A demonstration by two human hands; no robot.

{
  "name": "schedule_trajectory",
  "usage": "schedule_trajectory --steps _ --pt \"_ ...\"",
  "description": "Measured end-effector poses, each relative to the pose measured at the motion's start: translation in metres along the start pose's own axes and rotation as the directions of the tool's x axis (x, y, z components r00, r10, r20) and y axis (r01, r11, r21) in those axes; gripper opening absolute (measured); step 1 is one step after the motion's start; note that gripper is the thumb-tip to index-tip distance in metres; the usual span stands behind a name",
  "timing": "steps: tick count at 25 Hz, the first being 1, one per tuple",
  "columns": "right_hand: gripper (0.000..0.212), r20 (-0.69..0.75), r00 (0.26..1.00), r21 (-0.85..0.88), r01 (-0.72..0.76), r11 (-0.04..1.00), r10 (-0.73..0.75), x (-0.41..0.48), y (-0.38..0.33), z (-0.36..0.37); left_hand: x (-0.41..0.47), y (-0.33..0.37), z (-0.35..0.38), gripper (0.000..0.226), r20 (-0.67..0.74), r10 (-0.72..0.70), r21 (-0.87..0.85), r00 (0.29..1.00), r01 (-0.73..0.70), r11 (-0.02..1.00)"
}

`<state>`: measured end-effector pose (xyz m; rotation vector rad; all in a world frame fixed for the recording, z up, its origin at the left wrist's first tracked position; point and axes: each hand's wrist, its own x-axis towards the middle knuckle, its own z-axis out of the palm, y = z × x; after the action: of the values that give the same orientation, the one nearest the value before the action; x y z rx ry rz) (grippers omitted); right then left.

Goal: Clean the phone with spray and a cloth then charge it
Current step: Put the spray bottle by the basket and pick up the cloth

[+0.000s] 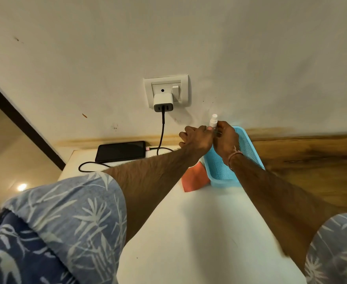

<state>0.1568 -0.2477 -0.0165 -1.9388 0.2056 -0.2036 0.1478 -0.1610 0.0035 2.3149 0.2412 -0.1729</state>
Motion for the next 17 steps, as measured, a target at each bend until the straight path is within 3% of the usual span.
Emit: schedule_trajectory --steps 6,9,12,17 --pt "0.036 0.049 0.998 -0.097 0.048 0.994 -0.044 0.002 -0.002 -0.001 0.005 -0.004 -0.001 0.05 0.037 -0.005 -0.01 0.999 0.005 1.0" --pt "0.033 0.056 0.998 -0.063 0.029 0.998 -0.026 -0.002 -0.005 -0.002 0.002 -0.006 -0.006 0.057 0.055 0.008 -0.037 0.998 -0.006 0.999" --pt "0.046 0.073 0.997 -0.126 0.032 0.992 -0.023 -0.005 -0.008 -0.006 -0.007 -0.012 -0.015 0.059 0.03 0.022 -0.05 0.999 -0.021 0.999" --pt "0.047 -0.002 0.999 -0.122 0.032 0.992 -0.032 -0.024 -0.013 -0.024 -0.034 -0.046 -0.036 0.054 0.053 0.068 -0.058 0.996 -0.065 0.996"
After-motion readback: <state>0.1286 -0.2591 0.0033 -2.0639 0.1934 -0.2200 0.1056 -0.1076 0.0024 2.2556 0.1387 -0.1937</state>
